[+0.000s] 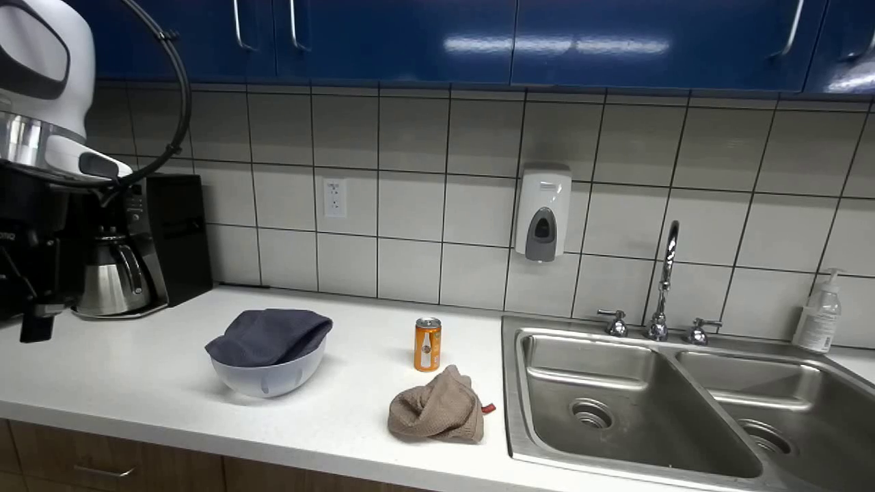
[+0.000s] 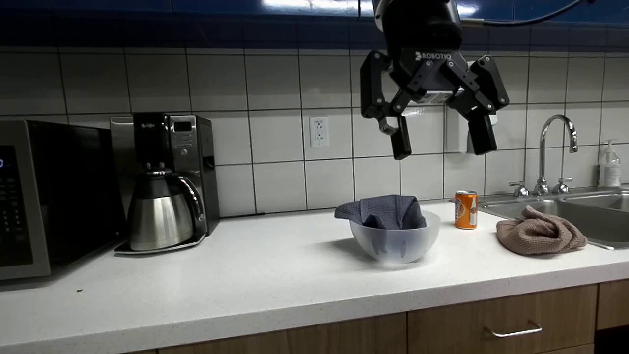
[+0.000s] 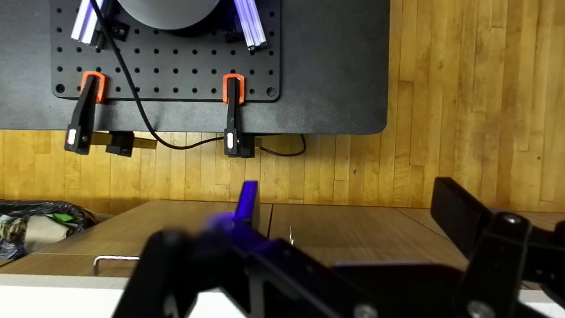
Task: Remove the towel from the bowl, then place it on the counter
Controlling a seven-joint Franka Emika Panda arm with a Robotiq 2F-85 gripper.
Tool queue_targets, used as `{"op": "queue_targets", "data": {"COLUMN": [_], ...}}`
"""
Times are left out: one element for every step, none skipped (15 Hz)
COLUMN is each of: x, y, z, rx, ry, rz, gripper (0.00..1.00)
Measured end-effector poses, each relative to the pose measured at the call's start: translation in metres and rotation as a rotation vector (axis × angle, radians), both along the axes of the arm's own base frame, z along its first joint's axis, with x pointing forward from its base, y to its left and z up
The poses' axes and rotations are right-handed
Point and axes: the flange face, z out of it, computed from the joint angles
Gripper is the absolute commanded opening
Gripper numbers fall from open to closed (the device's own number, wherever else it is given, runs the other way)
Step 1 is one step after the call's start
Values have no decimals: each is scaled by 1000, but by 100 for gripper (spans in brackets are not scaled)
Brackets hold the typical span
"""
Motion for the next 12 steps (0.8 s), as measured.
{"op": "queue_targets", "data": {"x": [0,0,0,0,1,2,4,8,12,16,20,24], "y": [0,0,0,0,0,0,-1,-2,-3,-6,-9,-13], "z": [0,0,0,0,0,0,1,2,3,3,4,4], "rx": [0,0,0,0,0,-2,-8,-14,-20,-26,-33,-40], "ry": [0,0,0,0,-2,-11,-29,-52,-78,-105,-129,-148], "rz": [0,0,0,0,0,-6,-22,-41,-65,-89,-111,-132], "gripper": [100,100,100,100,100,100,100,100,100,100,100,100]}}
